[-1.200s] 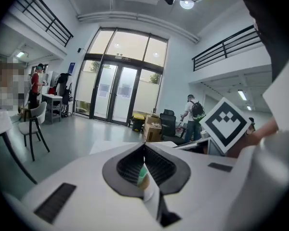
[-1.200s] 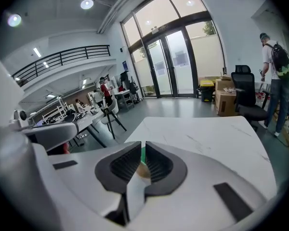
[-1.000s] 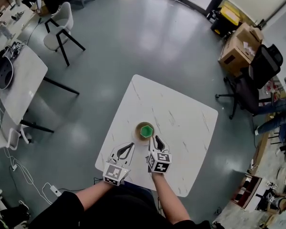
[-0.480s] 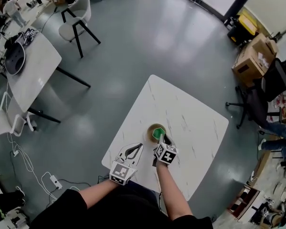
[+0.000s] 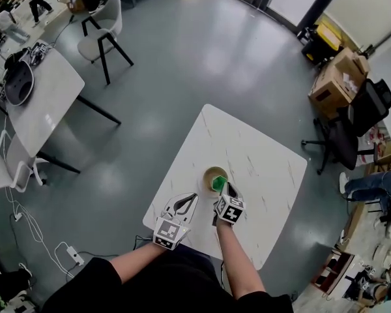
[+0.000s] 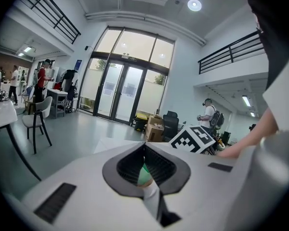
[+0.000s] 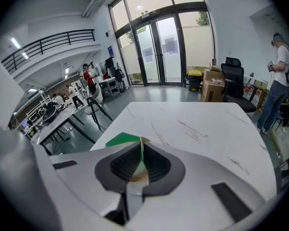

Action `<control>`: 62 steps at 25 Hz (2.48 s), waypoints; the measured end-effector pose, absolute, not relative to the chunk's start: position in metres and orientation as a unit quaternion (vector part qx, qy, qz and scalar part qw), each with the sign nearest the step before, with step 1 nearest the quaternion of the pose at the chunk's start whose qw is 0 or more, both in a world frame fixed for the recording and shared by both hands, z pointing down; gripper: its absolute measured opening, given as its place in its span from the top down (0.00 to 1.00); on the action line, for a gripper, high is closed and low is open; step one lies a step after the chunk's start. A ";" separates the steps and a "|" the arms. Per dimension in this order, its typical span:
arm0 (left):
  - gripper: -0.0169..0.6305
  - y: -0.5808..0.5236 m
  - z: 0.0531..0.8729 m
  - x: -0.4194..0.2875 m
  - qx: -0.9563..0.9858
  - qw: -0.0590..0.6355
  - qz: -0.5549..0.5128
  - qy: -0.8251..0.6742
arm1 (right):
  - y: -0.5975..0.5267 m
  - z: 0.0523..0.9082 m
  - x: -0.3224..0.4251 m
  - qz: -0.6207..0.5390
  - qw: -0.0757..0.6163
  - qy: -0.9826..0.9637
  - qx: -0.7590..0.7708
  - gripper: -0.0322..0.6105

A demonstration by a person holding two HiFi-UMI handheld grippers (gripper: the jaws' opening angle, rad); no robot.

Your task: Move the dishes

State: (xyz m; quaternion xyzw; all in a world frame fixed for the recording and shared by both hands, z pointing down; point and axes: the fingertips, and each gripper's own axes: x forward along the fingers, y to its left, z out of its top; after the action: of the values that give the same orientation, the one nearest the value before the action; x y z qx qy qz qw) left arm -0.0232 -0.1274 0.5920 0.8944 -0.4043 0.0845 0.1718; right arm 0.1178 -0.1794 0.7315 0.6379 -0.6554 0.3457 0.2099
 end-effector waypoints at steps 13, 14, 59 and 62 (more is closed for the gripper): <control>0.95 -0.054 0.572 -0.051 0.926 0.184 0.047 -0.327 | -0.090 0.644 0.118 0.288 0.166 -0.621 0.710 0.90; 0.95 -0.049 0.573 -0.048 0.928 0.185 0.050 -0.321 | -0.080 0.642 0.121 0.290 0.162 -0.616 0.714 0.90; 0.95 -0.030 0.618 0.081 0.864 0.208 0.127 -0.440 | -0.134 0.721 0.323 0.294 0.213 -0.680 0.637 0.75; 0.95 -0.034 0.619 0.081 0.871 0.212 0.123 -0.426 | -0.138 0.690 0.307 0.270 0.192 -0.691 0.643 0.76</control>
State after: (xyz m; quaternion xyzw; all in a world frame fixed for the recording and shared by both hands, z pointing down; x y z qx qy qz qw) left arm 0.0805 -0.0337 0.6186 0.8708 -0.4263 0.1230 0.2117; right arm 0.3069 -0.1378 0.6895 0.6432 -0.6906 0.2695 0.1918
